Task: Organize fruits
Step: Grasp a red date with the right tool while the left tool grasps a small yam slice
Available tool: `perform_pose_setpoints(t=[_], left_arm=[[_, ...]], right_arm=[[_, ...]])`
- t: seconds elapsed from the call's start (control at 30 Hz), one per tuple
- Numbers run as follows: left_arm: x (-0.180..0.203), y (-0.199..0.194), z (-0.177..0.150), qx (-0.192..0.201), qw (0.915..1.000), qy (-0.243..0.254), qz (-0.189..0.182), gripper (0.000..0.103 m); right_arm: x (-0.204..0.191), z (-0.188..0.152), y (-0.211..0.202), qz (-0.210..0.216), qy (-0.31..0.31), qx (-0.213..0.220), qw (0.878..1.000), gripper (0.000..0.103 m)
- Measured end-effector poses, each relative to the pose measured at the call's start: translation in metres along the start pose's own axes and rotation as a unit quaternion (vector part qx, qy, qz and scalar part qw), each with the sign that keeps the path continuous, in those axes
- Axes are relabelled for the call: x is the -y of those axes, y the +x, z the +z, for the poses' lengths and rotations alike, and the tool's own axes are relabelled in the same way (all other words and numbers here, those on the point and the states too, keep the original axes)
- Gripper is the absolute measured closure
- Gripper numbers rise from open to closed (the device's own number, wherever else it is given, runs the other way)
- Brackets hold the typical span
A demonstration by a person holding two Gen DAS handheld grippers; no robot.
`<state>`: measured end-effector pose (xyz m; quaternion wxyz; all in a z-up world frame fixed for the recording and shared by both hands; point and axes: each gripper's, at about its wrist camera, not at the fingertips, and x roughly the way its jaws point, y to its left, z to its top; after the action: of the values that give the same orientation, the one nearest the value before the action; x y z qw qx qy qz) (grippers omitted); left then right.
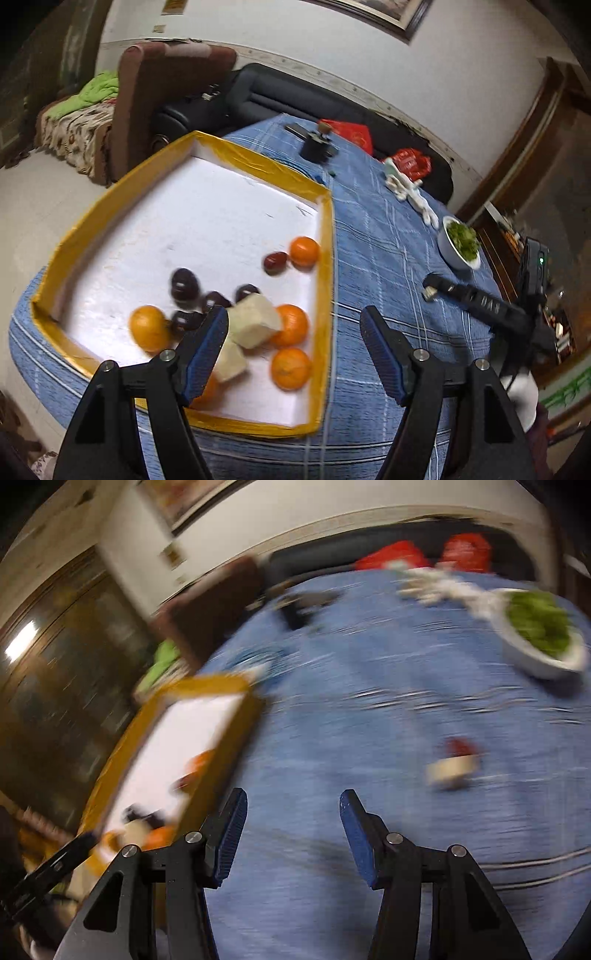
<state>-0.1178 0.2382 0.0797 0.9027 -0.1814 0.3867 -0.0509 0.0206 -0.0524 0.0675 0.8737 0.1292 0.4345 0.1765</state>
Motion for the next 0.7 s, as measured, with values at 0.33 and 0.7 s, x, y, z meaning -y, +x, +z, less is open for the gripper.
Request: perform_pose_setpoints(t=[0.33, 0.7], left_arm=[[0.028, 0.011, -0.007, -0.022, 0.9993, 0.029, -0.003, 0.03], [0.043, 0.025, -0.01, -0.039, 0.9978, 0.051, -0.018, 0.03]], right_arm=[[0.066, 0.02, 0.014, -0.034, 0.029, -0.01, 0.999, 0.042], [0.073, 0.031, 0.004, -0.085, 0.001, 0.015, 0.996, 0.044]])
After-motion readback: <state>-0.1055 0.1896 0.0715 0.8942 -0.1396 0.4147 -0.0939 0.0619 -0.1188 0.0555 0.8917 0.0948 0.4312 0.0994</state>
